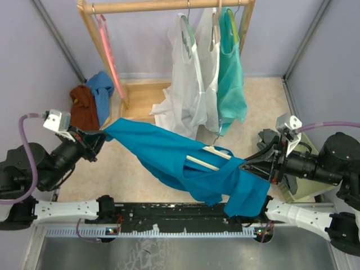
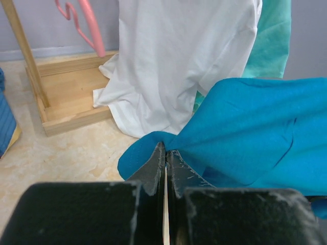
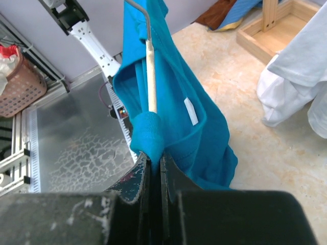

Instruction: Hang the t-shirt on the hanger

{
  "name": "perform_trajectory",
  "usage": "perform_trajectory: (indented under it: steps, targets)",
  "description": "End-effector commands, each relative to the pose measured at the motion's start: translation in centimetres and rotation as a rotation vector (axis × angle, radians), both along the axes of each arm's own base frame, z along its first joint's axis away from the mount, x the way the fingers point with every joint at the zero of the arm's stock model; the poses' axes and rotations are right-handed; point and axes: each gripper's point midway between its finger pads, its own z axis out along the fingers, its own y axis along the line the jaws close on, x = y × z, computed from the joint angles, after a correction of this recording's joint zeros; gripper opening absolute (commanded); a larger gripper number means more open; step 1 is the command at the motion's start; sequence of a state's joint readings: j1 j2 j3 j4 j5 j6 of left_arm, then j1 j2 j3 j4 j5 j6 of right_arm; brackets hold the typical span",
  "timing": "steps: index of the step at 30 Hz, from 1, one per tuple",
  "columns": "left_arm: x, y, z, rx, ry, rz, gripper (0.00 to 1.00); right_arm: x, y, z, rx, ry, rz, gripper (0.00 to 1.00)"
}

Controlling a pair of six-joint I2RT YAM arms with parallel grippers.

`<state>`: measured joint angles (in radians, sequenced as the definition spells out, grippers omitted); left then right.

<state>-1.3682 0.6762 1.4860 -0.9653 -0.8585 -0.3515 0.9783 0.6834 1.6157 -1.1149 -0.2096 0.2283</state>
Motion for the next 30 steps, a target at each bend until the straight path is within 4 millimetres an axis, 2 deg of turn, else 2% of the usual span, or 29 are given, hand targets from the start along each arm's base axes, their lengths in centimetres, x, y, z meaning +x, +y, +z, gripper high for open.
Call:
perform_trajectory:
  steps: [1,4,11,15,23,27,30]
  targets:
    - [0.5,3.6,1.6,-0.083,-0.026,0.101,0.00,0.1,1.0,0.2,0.006,-0.022,0.039,0.00]
    - [0.6,4.5,1.8,-0.103,-0.034,0.124,0.00,0.6,1.4,-0.8,-0.028,-0.007,0.024,0.00]
    - [1.1,5.7,1.0,-0.059,-0.019,0.207,0.00,0.8,0.8,-0.7,-0.031,-0.017,0.003,0.00]
    - [1.5,5.9,0.3,-0.005,-0.006,0.258,0.00,0.3,0.5,0.1,0.001,-0.037,0.016,0.00]
    - [1.8,7.6,-0.8,0.047,0.025,0.362,0.00,-0.8,-0.8,2.7,0.103,-0.115,0.024,0.00]
    - [1.7,7.1,-0.5,0.043,0.019,0.327,0.00,-0.1,-0.8,2.1,0.074,-0.109,-0.004,0.00]
    - [1.6,6.4,-0.1,0.052,0.017,0.294,0.05,0.9,-0.4,1.1,0.029,-0.092,-0.038,0.00]
